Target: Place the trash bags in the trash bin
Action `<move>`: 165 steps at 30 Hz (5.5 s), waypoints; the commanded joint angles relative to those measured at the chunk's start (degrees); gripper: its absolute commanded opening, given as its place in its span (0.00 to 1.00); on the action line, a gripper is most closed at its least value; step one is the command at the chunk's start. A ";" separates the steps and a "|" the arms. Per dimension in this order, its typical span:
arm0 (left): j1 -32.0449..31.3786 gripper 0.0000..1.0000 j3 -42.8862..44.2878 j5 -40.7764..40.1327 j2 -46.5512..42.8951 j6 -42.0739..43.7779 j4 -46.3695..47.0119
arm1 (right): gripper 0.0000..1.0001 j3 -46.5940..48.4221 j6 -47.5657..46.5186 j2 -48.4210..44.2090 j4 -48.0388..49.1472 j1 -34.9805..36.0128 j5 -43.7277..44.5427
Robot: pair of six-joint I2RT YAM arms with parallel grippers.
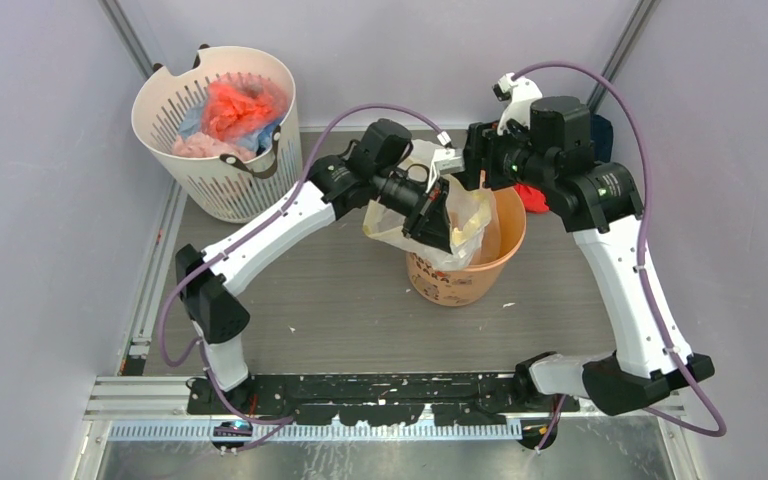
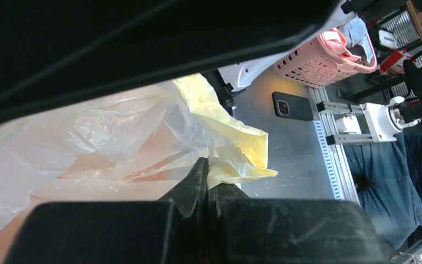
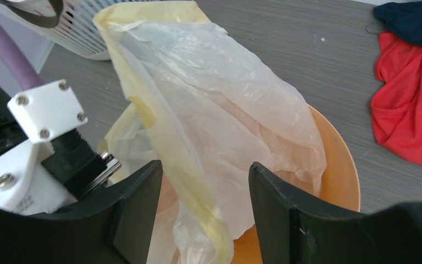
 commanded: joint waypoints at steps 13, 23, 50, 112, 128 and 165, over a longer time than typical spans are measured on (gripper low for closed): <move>-1.21 0.00 2.41 0.23 -0.71 2.38 -2.11 | 0.63 -3.34 -2.27 1.32 1.33 2.05 -2.04; -1.23 0.00 1.94 -0.01 -1.65 2.76 -2.52 | 0.25 -6.72 -0.57 0.40 3.05 2.67 -2.57; -1.23 0.00 -6.69 -3.80 -7.21 3.36 -0.85 | 0.22 -5.44 5.64 -10.15 1.77 2.20 24.91; -1.41 0.00 -3.40 -5.74 -8.30 10.09 -8.89 | 0.77 9.56 6.07 -3.17 -5.85 2.24 3.98; -1.49 0.00 -9.17 -5.66 -11.94 8.02 -3.33 | 0.77 3.30 2.15 -0.95 -5.65 2.28 -6.49; -1.58 0.00 -9.90 -13.59 -11.45 7.16 -2.51 | 0.03 -3.91 5.53 -5.43 -1.95 2.15 21.38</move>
